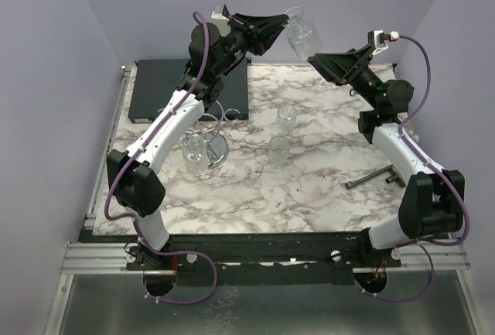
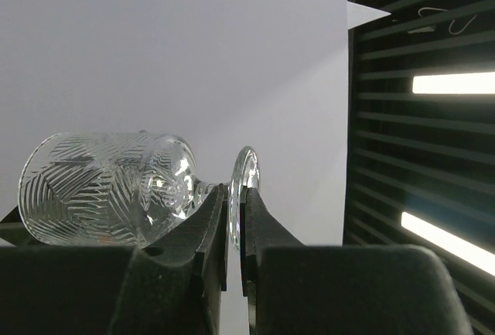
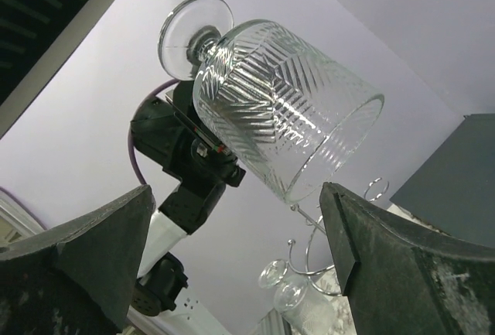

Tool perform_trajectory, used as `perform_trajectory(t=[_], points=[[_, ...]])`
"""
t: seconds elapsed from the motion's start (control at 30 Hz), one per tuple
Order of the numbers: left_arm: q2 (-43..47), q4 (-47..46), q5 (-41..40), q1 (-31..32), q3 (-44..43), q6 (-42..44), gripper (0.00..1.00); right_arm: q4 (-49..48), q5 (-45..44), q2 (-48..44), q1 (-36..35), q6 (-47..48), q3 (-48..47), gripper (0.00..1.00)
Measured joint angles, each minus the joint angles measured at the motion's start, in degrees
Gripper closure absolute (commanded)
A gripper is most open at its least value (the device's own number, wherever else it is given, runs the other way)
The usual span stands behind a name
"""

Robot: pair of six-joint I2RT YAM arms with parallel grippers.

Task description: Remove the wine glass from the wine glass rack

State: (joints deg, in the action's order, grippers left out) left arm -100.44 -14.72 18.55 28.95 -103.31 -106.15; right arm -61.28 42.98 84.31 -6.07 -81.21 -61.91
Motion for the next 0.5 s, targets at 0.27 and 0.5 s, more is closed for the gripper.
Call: perform_trajectory(t=[0.27, 0.5], points=[[0.31, -4.92, -0.2, 0.76, 3.52, -3.87, 1.0, -5.9, -1.77, 3.06, -1.11, -3.3, -3.15, 0.23], [2.38, -8.61, -0.59, 1.07, 6.71, -6.56, 1.0, -10.27, -3.37, 4.94, -1.75, -5.95, -4.17, 0.46]])
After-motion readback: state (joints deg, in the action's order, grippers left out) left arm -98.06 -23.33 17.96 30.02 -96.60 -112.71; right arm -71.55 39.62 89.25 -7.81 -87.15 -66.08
